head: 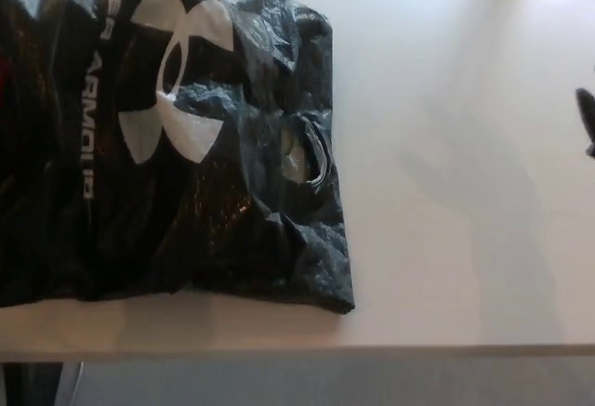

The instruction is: A plastic bag is kept in the middle of the desk and the robot uses both its hands to grab the bag from the left and right and brings its hands close together to compress the bag

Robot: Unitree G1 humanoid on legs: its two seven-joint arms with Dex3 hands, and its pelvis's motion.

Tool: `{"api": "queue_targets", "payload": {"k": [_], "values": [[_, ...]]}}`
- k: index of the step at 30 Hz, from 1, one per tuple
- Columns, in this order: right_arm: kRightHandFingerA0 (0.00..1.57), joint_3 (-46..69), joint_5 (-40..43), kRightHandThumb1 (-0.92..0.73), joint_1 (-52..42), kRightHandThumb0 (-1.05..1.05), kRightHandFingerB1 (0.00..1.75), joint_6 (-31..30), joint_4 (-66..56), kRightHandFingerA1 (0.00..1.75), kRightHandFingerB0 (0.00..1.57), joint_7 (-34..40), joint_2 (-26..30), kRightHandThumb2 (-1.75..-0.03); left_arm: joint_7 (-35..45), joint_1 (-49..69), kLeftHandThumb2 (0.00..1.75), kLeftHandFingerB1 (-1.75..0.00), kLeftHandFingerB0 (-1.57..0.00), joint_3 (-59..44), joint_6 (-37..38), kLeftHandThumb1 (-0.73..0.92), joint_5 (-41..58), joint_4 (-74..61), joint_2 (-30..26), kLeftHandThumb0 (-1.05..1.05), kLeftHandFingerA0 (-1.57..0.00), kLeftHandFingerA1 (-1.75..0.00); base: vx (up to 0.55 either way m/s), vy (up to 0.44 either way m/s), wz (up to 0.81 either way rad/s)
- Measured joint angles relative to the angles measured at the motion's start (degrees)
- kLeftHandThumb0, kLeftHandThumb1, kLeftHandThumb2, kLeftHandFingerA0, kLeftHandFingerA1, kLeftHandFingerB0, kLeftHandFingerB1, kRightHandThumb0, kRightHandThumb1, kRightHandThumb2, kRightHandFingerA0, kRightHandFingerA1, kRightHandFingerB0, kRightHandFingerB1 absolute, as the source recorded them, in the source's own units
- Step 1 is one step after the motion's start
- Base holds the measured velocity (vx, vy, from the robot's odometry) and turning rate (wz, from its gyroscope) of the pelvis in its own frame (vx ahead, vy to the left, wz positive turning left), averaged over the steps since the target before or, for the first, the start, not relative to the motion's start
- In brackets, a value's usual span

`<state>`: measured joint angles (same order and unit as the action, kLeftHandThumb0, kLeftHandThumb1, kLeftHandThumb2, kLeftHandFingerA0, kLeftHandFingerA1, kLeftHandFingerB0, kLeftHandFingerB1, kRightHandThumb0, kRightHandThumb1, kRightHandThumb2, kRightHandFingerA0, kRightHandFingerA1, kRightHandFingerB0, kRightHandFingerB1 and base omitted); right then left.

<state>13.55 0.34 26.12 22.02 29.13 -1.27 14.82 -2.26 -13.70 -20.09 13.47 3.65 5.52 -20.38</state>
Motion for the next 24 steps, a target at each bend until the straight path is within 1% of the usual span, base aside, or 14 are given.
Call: {"api": "queue_targets", "payload": {"k": [2, 3, 4, 5, 6, 7, 8, 9, 10, 17, 18, 19, 20, 24], "values": [[0.0, 0.6, 0.1, -0.56, -1.0, -0.86, 0.42, -0.8, -4.7, 0.42, 0.13, -0.1, 1.1, -0.92, 0.2, 1.0, 1.11, -0.46, -0.21, -1.2, -0.1, 0.69, 0.1, -3.7, -0.6, -0.8, -0.25, -0.55, 0.0, 0.0, 0.0], [0.02, 0.9, 0.1, -0.43, -1.6, -0.38, 0.48, -1.3, -7.4, 0.51, 0.0, -0.3, 1.7, -1.01, 0.3, 1.7, 0.68, -0.33, -0.31, -1.8, -0.3, 0.91, 0.2, -5.8, -0.8, -0.83, -0.3, -0.46, 0.0, 0.0, 0.0], [0.0, 1.0, 0.1, -0.54, -1.9, -0.8, 0.44, -1.6, -8.6, 0.41, 0.12, -0.3, 1.9, -0.91, 0.4, 2.1, 0.68, -0.32, -0.31, -2.1, -0.3, 0.91, 0.3, -6.7, -0.9, -0.84, -0.31, -0.43, 0.0, 0.0, 0.0], [0.0, 1.5, 0.2, -0.54, -3.0, -0.8, 0.44, -2.2, -12.1, 0.41, 0.12, -0.5, 2.5, -0.91, 0.7, 3.3, 0.68, -0.32, -0.31, -3.1, -0.4, 0.91, 0.7, -9.1, -1.2, -0.84, -0.31, -0.43, 0.0, 0.0, 0.0], [0.01, 1.8, 0.2, -0.57, -3.8, -0.8, 0.44, -2.4, -14.1, 0.42, 0.13, -0.6, 3.0, -0.94, 0.8, 4.1, 0.68, -0.32, -0.31, -3.7, -0.4, 0.91, 1.0, -10.6, -1.4, -0.83, -0.32, -0.43, 0.0, 0.0, 0.0], [0.01, 2.6, 0.3, -0.45, -5.2, -0.37, 0.48, -2.9, -16.9, 0.51, 0.0, -0.7, 3.6, -1.03, 1.1, 5.5, 0.68, -0.3, -0.32, -4.7, -0.5, 0.92, 1.4, -12.6, -1.5, -0.81, -0.33, -0.42, 0.0, 0.0, 0.0], [0.17, 3.0, 0.3, -0.76, -6.0, -0.76, 0.3, -3.1, -18.4, 0.34, 0.19, -0.8, 3.9, -0.63, 1.2, 6.3, 0.68, -0.31, -0.32, -5.3, -0.6, 0.91, 1.7, -13.7, -1.6, -0.83, -0.34, -0.41, 0.0, 0.0, 0.0], [0.17, 3.9, 0.2, -0.76, -7.9, -0.76, 0.3, -3.5, -21.5, 0.34, 0.19, -0.9, 4.6, -0.63, 1.6, 8.1, 0.68, -0.31, -0.32, -6.6, -0.7, 0.91, 2.2, -15.9, -1.7, -0.83, -0.34, -0.41, 0.0, 0.0, 0.0], [0.01, 4.8, 0.1, -0.44, -9.2, -0.38, 0.48, -3.6, -23.5, 0.51, 0.0, -1.0, 5.0, -1.03, 1.8, 9.5, 0.68, -0.3, -0.31, -7.6, -0.7, 0.92, 2.5, -17.4, -1.7, -0.81, -0.32, -0.41, 0.0, 0.0, 0.0], [0.01, 13.1, 2.4, -0.4, -25.2, -0.38, 0.48, -3.8, -39.2, 0.51, 0.0, -2.5, 6.0, -1.0, 4.8, 26.4, 0.78, -0.32, -0.23, -17.1, 0.4, 0.83, 7.3, -26.9, 0.5, -0.85, -0.28, -0.4, 0.0, 0.0, 0.0], [0.17, 14.3, 3.1, -0.7, -28.4, -0.72, 0.29, -3.8, -41.5, 0.31, 0.19, -2.9, 5.8, -0.62, 5.5, 29.1, 0.7, -0.29, -0.25, -18.0, 0.9, 0.92, 8.3, -27.7, 1.5, -0.77, -0.28, -0.35, 0.0, 0.0, 0.0], [0.17, 15.3, 3.7, -0.7, -31.4, -0.72, 0.29, -3.6, -43.6, 0.31, 0.19, -3.2, 5.5, -0.62, 6.1, 31.5, 0.7, -0.29, -0.25, -18.8, 1.6, 0.92, 9.2, -28.3, 2.7, -0.77, -0.28, -0.35, 0.0, 0.0, 0.0], [0.0, 16.1, 4.3, -0.42, -33.8, -0.38, 0.48, -3.3, -44.9, 0.5, 0.0, -3.5, 5.1, -1.01, 6.6, 33.5, 0.67, -0.3, -0.27, -19.2, 2.2, 0.9, 10.0, -28.6, 3.8, -0.79, -0.3, -0.34, 0.0, 0.0, 0.0], [0.0, 17.4, 6.0, -0.48, -44.2, -0.37, 0.48, -1.4, -48.9, 0.49, 0.0, -4.6, 2.0, -1.04, 8.9, 41.4, 0.67, -0.28, -0.24, -19.0, 4.7, 0.91, 13.0, -29.9, 10.1, -0.74, -0.24, -0.37, 0.0, 0.0, 0.0]]}}
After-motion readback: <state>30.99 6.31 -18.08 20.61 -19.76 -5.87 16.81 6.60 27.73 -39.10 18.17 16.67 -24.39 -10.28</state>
